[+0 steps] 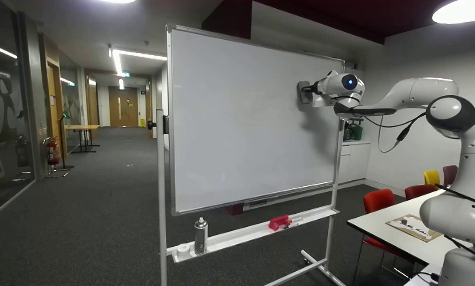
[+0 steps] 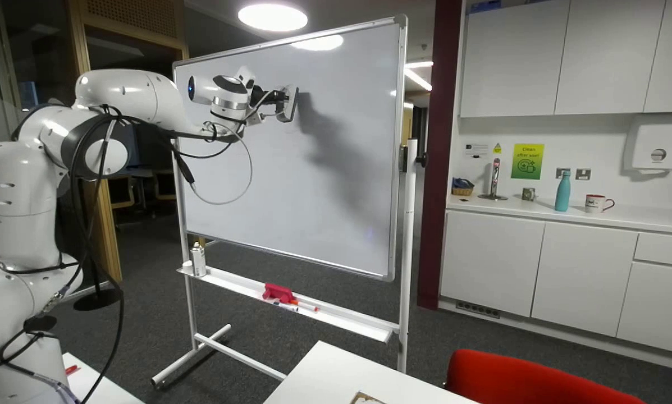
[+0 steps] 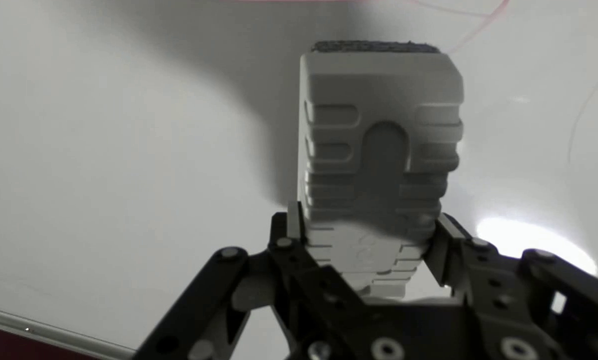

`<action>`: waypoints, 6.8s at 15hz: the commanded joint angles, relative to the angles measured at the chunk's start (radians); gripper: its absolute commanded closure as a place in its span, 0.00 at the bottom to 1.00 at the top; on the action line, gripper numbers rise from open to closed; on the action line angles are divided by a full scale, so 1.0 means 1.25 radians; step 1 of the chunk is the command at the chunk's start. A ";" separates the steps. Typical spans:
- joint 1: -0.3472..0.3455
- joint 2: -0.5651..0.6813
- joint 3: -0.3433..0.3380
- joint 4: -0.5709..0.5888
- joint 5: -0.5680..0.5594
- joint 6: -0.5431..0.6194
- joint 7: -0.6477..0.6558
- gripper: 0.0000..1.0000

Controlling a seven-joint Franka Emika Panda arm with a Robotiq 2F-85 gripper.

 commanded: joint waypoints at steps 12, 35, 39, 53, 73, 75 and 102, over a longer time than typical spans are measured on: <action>0.265 0.194 -0.120 0.164 -0.183 -0.011 -0.009 0.66; 0.280 0.218 -0.123 0.196 -0.178 0.091 -0.083 0.66; 0.237 0.220 -0.124 0.225 -0.134 0.123 -0.058 0.66; 0.268 0.256 -0.134 0.297 -0.114 0.120 -0.070 0.66; 0.390 0.222 -0.107 0.068 -0.084 0.136 -0.385 0.66; 0.391 0.225 -0.105 0.061 -0.081 0.134 -0.409 0.66; 0.267 0.229 -0.179 0.361 -0.017 0.126 0.050 0.66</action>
